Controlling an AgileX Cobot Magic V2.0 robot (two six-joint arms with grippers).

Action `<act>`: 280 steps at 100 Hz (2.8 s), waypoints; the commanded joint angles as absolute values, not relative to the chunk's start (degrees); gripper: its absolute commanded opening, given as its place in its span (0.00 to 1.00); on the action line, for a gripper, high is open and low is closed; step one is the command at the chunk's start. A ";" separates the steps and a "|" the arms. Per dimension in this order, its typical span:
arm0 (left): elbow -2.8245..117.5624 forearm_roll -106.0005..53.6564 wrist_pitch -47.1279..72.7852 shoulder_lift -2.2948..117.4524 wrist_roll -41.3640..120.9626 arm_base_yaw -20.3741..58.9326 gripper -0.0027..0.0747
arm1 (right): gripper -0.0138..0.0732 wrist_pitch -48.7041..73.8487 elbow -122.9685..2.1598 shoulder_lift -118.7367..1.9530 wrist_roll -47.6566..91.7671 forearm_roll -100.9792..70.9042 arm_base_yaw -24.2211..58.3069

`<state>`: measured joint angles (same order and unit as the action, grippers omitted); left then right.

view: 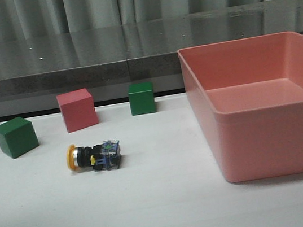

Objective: Place and stand button with both arms
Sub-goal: 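Lower the left gripper and grasp the lying button across its body, then lift the button with the left gripper and rotate it upright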

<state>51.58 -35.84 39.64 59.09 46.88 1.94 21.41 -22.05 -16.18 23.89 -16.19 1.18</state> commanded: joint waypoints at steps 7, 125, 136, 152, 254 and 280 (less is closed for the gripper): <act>53.79 -47.62 36.71 64.46 61.39 1.78 0.70 | 0.03 17.45 -23.50 -16.61 23.86 -16.96 1.12; 53.79 -91.64 51.81 103.87 136.80 5.22 0.85 | 0.03 17.45 -23.50 -16.61 23.86 -16.96 1.12; 53.79 -92.64 54.12 106.26 141.89 5.22 0.85 | 0.03 17.45 -23.50 -16.61 23.86 -16.96 1.12; 53.93 -93.45 54.13 108.77 143.33 5.22 0.85 | 0.03 17.45 -23.50 -16.61 23.86 -16.96 1.12; 54.93 -94.39 51.02 115.08 148.11 4.90 0.05 | 0.03 17.39 -23.50 -16.61 23.86 -16.96 1.10; 54.93 -94.09 51.02 110.89 147.02 4.90 0.01 | 0.03 17.39 -23.50 -16.61 23.86 -16.96 1.10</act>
<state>53.88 -92.24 48.37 116.19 147.98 4.89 21.41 -22.05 -16.18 23.89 -16.23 1.18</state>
